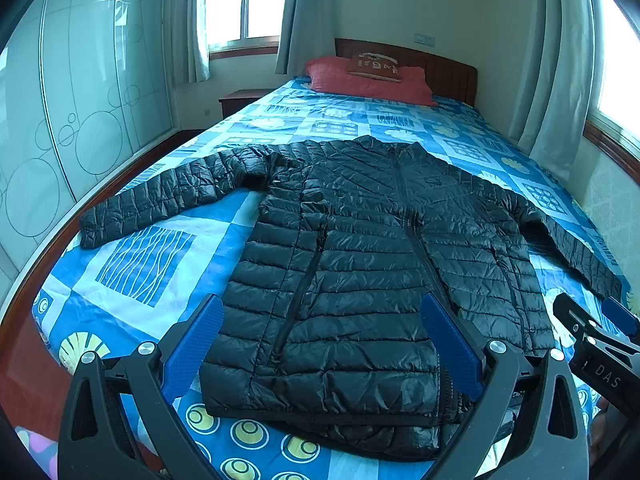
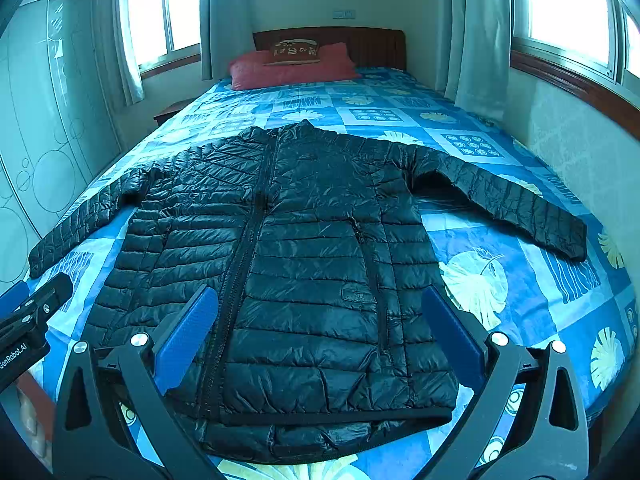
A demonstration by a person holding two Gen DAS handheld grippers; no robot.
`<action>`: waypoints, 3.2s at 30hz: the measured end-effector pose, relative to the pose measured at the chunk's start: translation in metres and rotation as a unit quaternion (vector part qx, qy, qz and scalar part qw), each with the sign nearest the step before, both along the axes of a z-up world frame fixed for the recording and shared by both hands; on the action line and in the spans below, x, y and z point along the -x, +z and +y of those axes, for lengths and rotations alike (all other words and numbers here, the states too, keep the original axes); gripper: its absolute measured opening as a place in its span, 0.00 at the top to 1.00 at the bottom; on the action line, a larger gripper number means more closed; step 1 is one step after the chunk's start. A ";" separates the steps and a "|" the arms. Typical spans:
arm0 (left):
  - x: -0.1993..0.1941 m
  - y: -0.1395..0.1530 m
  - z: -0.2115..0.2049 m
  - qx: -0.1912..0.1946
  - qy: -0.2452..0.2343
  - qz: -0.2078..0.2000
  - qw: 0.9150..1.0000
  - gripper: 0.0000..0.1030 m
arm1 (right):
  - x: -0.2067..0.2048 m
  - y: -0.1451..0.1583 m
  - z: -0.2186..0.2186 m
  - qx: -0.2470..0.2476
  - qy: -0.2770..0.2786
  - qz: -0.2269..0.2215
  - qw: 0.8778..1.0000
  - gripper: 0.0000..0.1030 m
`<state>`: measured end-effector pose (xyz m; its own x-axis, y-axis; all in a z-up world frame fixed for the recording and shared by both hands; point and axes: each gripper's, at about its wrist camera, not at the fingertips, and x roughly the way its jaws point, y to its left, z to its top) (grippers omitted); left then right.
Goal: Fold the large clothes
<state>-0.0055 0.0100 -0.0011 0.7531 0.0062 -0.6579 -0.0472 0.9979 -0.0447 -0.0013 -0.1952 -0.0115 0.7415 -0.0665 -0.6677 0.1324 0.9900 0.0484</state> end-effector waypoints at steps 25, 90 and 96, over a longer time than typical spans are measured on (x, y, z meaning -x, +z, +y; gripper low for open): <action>-0.016 -0.019 -0.008 0.004 -0.009 0.018 1.000 0.05 | -0.019 -0.017 0.001 -0.007 0.003 0.024 1.000 0.02; -0.139 -0.157 0.241 0.010 0.306 0.104 0.946 0.04 | -0.056 -0.162 -0.492 -0.291 -0.454 -0.125 0.833 0.62; -0.142 -0.160 0.237 -0.001 0.309 0.105 0.945 0.04 | -0.074 -0.137 -0.472 -0.239 -0.428 -0.127 0.862 0.90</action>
